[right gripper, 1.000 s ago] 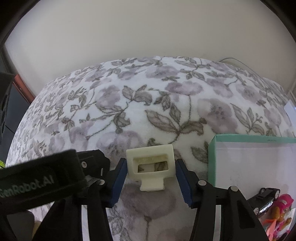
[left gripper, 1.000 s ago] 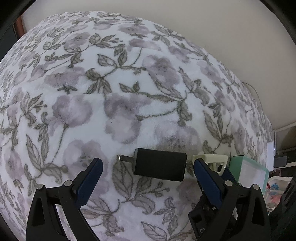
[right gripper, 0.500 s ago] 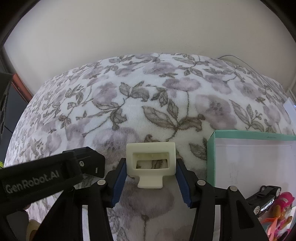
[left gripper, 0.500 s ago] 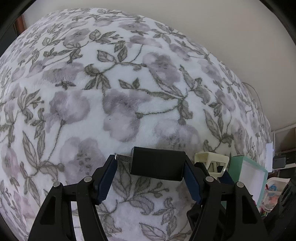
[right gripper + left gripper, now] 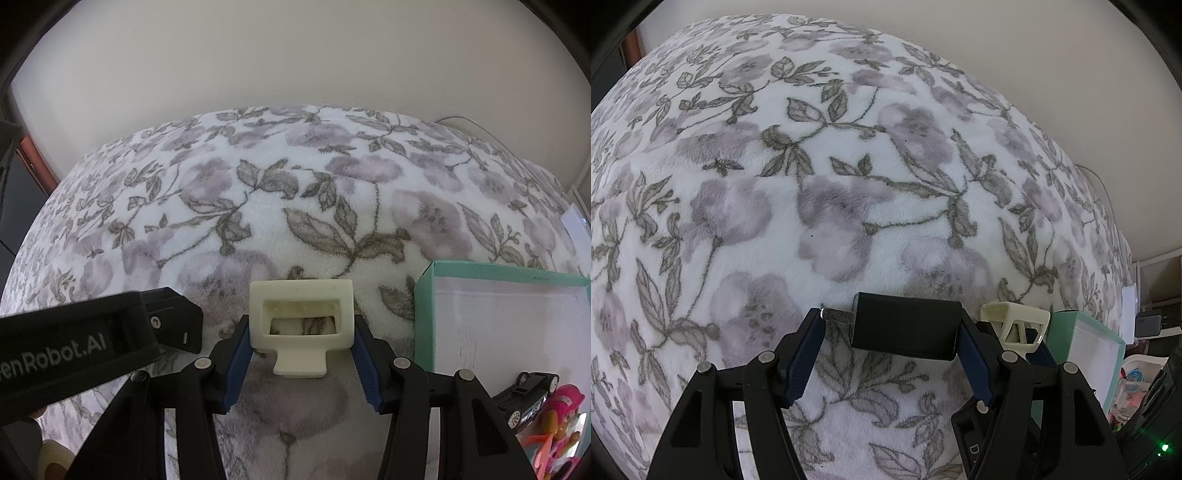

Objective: Organize rigid objects
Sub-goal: 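Lift and carry the black charger and cream connector over the tray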

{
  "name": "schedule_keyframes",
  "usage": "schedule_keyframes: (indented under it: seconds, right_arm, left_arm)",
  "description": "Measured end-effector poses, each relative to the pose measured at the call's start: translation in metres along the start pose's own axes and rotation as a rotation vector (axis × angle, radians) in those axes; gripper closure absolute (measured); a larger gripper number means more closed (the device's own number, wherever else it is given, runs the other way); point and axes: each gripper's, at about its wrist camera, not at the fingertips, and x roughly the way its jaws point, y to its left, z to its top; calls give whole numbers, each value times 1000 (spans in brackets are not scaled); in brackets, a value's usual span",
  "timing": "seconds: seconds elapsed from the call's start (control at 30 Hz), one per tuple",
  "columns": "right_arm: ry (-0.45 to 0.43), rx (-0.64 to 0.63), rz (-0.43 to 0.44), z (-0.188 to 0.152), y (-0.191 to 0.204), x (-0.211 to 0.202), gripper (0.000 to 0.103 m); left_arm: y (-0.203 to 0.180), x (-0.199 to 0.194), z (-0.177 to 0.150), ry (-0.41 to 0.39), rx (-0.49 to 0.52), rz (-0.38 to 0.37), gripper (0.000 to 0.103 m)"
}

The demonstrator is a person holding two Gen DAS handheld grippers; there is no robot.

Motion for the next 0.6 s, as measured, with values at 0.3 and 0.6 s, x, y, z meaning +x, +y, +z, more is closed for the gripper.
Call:
schedule_keyframes:
  seconds: [0.3,0.6]
  right_arm:
    - [9,18,11,1,-3,-4,49]
    - [-26,34,5,8,-8,-21,49]
  left_arm:
    - [4,-14,5,-35,4,40,32]
    - [9,-55,15,-133,-1,25,32]
